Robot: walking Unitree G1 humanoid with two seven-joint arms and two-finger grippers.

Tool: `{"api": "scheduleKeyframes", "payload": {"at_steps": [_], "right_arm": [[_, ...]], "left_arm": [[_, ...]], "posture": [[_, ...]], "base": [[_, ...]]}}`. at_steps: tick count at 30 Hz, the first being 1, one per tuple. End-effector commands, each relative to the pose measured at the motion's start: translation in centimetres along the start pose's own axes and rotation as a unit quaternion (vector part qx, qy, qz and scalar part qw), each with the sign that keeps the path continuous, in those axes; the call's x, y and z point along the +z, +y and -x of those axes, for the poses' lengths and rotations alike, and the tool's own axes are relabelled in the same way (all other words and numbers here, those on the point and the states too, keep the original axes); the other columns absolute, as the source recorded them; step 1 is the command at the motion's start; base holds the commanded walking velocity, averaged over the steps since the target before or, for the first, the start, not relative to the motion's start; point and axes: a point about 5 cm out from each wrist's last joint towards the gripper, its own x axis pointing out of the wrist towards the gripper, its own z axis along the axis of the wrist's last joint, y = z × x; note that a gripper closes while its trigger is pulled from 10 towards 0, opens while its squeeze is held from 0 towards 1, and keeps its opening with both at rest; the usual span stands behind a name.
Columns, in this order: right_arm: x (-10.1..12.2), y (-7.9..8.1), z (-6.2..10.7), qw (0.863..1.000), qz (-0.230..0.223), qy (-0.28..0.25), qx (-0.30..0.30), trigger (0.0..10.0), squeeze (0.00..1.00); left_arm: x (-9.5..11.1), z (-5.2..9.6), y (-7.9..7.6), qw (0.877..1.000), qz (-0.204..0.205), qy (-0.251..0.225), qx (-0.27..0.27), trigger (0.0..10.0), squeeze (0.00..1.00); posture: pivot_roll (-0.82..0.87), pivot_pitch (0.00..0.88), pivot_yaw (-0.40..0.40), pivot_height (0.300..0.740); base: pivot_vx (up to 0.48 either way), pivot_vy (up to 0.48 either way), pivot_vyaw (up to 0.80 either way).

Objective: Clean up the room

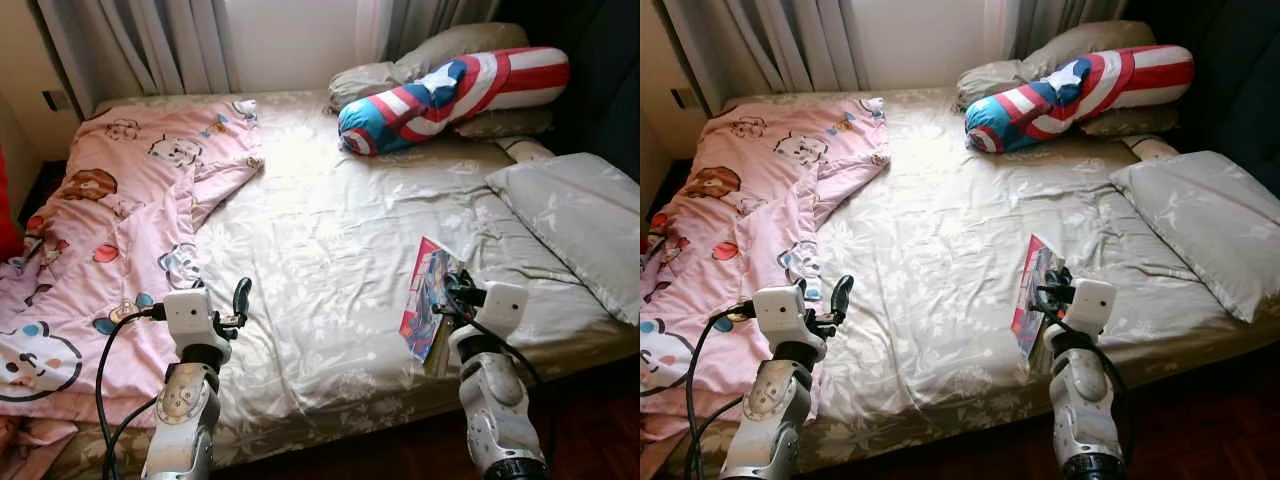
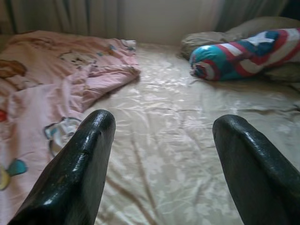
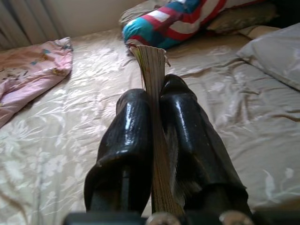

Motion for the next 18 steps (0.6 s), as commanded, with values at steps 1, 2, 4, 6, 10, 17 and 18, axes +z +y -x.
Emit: {"api": "scheduleKeyframes", "payload": {"at_steps": [1,2,4,6,10,17,18], "right_arm": [[1.02,0.32,-0.41,1.000,0.002,-0.025,0.009,10.0,0.00],[1.02,0.33,-0.42,1.000,0.002,-0.024,0.009,10.0,0.00],[1.00,0.36,-0.43,1.000,0.002,-0.024,0.010,10.0,0.00],[0.98,0.36,-0.44,1.000,0.003,-0.023,0.011,10.0,0.00],[0.99,0.37,-0.46,1.000,0.004,-0.024,0.011,10.0,0.00],[1.00,0.41,-0.50,1.000,0.004,-0.024,0.013,10.0,0.00],[0.97,0.40,-0.49,1.000,0.004,-0.023,0.013,10.0,0.00]], "left_arm": [[-0.26,0.08,0.07,1.000,-0.003,0.007,0.001,10.0,0.00],[-0.26,0.06,0.06,1.000,-0.005,0.007,0.001,10.0,0.00],[-0.29,0.04,0.03,1.000,-0.009,0.007,0.001,10.0,0.00],[-0.31,0.04,0.02,1.000,-0.010,0.008,0.001,10.0,0.00],[-0.32,0.04,0.05,1.000,-0.009,0.008,0.002,10.0,0.00],[-0.29,0.01,0.10,1.000,-0.011,0.008,0.004,10.0,0.00],[-0.32,0.02,0.11,1.000,-0.011,0.008,0.004,10.0,0.00]], "posture": [[-0.05,0.107,-0.055,0.740],[-0.05,0.105,-0.056,0.740],[-0.05,0.105,-0.055,0.740],[-0.05,0.104,-0.056,0.740],[-0.05,0.103,-0.056,0.740],[-0.05,0.103,-0.056,0.740],[-0.05,0.100,-0.054,0.740]], "base": [[0.000,0.000,0.00],[0.000,0.000,0.00],[0.000,0.000,0.00],[0.000,-0.159,0.00],[0.000,-0.269,0.00],[0.000,-0.275,0.00],[0.000,-0.296,0.00]]}}
